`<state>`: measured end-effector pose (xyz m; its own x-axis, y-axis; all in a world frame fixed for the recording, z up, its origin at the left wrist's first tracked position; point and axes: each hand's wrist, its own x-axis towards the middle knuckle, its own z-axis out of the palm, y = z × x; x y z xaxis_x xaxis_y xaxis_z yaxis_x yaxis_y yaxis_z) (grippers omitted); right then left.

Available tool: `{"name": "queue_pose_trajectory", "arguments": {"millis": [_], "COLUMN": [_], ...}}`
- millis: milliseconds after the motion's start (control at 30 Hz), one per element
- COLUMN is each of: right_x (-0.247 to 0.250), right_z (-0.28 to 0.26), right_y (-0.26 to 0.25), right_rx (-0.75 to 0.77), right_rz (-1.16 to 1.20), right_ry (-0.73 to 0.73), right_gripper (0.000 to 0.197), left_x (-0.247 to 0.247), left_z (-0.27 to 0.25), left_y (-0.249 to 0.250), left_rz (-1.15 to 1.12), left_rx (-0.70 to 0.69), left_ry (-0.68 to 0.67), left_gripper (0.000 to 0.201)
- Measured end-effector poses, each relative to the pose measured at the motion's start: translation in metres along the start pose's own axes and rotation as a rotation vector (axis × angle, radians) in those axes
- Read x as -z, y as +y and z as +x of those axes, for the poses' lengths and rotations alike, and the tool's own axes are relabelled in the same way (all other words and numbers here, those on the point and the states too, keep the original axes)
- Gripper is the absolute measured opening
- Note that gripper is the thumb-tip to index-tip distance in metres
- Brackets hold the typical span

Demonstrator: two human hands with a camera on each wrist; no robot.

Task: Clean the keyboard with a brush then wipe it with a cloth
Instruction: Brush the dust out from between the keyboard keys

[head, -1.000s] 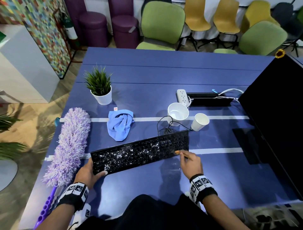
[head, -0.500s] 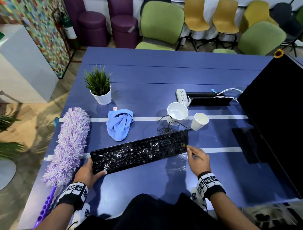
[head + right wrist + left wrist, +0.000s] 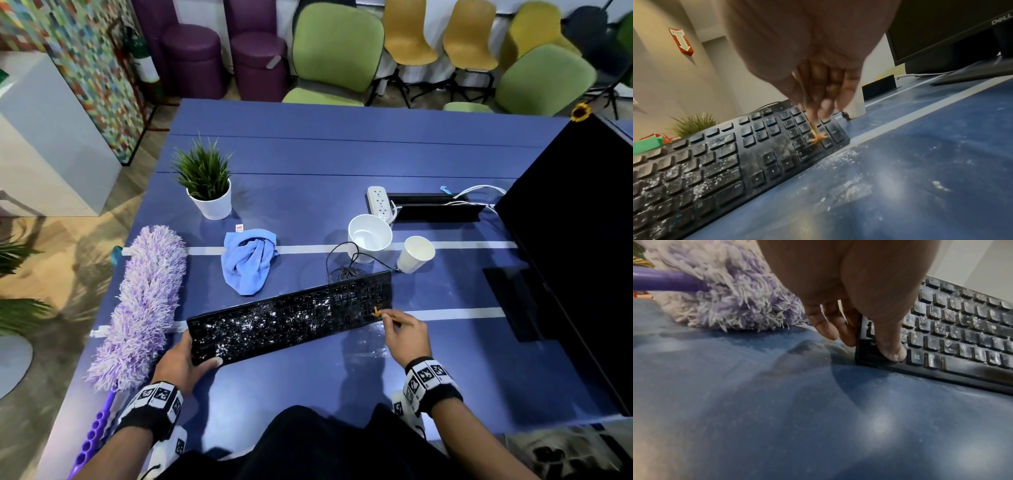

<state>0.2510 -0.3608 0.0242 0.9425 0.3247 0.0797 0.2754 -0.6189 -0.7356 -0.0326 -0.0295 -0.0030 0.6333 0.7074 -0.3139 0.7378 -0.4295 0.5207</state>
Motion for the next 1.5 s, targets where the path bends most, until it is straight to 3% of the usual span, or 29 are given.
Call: {"name": "queue_pose_trajectory", "arguments": {"millis": [100, 167, 233, 367, 533, 667, 800, 933, 1100, 1200, 1333, 1500], "right_x": [0.005, 0.005, 0.005, 0.012, 0.007, 0.007, -0.004, -0.020, -0.033, -0.033, -0.033, -0.025], "right_z": [-0.001, 0.000, 0.004, 0.009, 0.017, 0.012, 0.004, 0.001, -0.012, -0.012, -0.016, -0.008], "right_y": [-0.011, -0.007, 0.000, -0.012, 0.001, -0.022, -0.044, -0.041, -0.056, -0.055, -0.058, -0.063], "right_rx": [0.195, 0.144, -0.026, 0.155, -0.094, 0.106, 0.220, 0.115, 0.226, 0.198, 0.320, 0.298], "right_rz": [0.014, -0.053, -0.101, 0.006, -0.213, 0.026, 0.061, 0.122, 0.164, 0.184, 0.086, 0.127], "right_ry": [0.110, 0.089, 0.027, 0.149, -0.070, 0.119, 0.113, 0.179, -0.009, 0.133, -0.077, 0.103], "right_gripper": [0.013, 0.012, 0.013, 0.013, 0.018, 0.012, 0.012, 0.012, 0.013, 0.013, 0.014, 0.014], "left_x": [-0.001, -0.001, -0.001, -0.003, -0.004, -0.006, -0.006, -0.007, -0.007, -0.007, -0.008, -0.009], "left_z": [-0.001, 0.000, 0.001, 0.003, 0.004, 0.005, 0.006, 0.005, 0.006, 0.006, 0.007, 0.005], "left_y": [0.000, -0.002, -0.004, -0.007, -0.007, -0.009, -0.010, -0.011, -0.012, -0.012, -0.014, -0.014], "left_rz": [-0.002, -0.003, -0.006, -0.007, -0.014, -0.013, 0.012, -0.001, -0.005, -0.010, -0.016, -0.022], "left_rx": [0.000, -0.002, -0.004, -0.011, -0.017, -0.018, -0.014, -0.020, -0.023, -0.018, -0.024, -0.015], "left_ry": [0.010, 0.009, 0.008, 0.010, 0.009, 0.018, 0.016, 0.027, 0.021, 0.017, 0.015, 0.018], "left_gripper": [0.079, 0.079, 0.080, 0.083, 0.083, 0.083, 0.082, 0.082, 0.081, 0.081, 0.082, 0.083]}}
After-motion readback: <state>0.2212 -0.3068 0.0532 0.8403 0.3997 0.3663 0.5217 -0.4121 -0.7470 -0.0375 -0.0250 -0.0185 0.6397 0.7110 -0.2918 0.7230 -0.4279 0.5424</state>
